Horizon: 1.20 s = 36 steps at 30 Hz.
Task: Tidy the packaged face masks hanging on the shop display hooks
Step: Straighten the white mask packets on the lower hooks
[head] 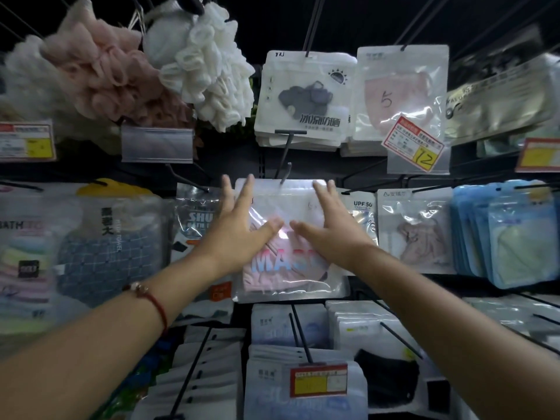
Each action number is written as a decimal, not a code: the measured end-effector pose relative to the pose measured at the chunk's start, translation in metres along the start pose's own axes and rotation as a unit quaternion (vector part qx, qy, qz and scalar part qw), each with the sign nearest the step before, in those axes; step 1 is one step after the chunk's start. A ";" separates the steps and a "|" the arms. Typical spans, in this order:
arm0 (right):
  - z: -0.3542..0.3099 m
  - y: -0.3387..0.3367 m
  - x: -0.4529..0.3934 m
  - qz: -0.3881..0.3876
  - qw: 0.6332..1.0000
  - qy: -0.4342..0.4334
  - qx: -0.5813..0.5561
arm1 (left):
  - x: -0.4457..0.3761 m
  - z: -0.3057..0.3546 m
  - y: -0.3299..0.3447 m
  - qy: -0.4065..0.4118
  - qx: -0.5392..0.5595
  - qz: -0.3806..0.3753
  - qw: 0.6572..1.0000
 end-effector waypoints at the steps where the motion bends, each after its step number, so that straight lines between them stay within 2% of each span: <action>1: 0.005 0.000 0.007 0.036 0.997 0.028 -0.064 | 0.005 -0.008 0.002 -0.016 0.062 -0.003 0.998; 3: 0.012 0.004 0.023 0.085 0.973 0.086 -0.196 | 0.015 -0.025 0.011 -0.087 0.226 -0.049 0.969; 5: 0.017 0.020 0.032 0.081 0.933 0.140 -0.322 | 0.025 -0.036 0.027 -0.153 0.389 -0.121 0.900; 6: 0.018 0.028 0.034 0.085 0.909 0.162 -0.375 | 0.028 -0.037 0.034 -0.169 0.436 -0.146 0.872; 7: 0.019 0.033 0.034 0.091 0.890 0.175 -0.411 | 0.029 -0.038 0.038 -0.175 0.452 -0.152 0.861; 9: 0.019 0.037 0.032 0.110 0.870 0.181 -0.445 | 0.031 -0.037 0.044 -0.175 0.454 -0.143 0.862; 11: 0.022 0.040 0.031 0.106 0.866 0.180 -0.453 | 0.033 -0.037 0.046 -0.167 0.444 -0.134 0.870; 18: 0.022 0.029 0.036 0.081 0.901 0.155 -0.397 | 0.039 -0.031 0.040 -0.137 0.413 -0.103 0.894; 20: 0.023 0.024 0.036 0.060 0.923 0.146 -0.352 | 0.043 -0.029 0.032 -0.121 0.374 -0.081 0.916; 24: 0.023 0.005 0.042 0.027 0.959 0.134 -0.247 | 0.046 -0.030 0.011 -0.091 0.230 -0.002 0.969; 28: 0.019 -0.022 0.059 -0.035 0.989 0.127 -0.065 | 0.056 -0.019 -0.013 0.019 0.073 0.075 0.994; 31: 0.025 -0.041 0.074 -0.120 0.984 0.119 0.058 | 0.067 0.000 -0.015 0.109 -0.088 0.109 0.984; 36: 0.055 -0.074 0.096 -0.221 0.957 0.082 0.170 | 0.077 0.046 0.015 0.205 -0.285 0.108 0.930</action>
Point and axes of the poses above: each hand's wrist, its own x-axis away from the middle knuckle, its own y-axis out of the palm, z = x × y, the point moved 5 cm from there along -x, towards the middle knuckle, and after that the axes turned 14 degrees about -y, right-handed, at the moved point
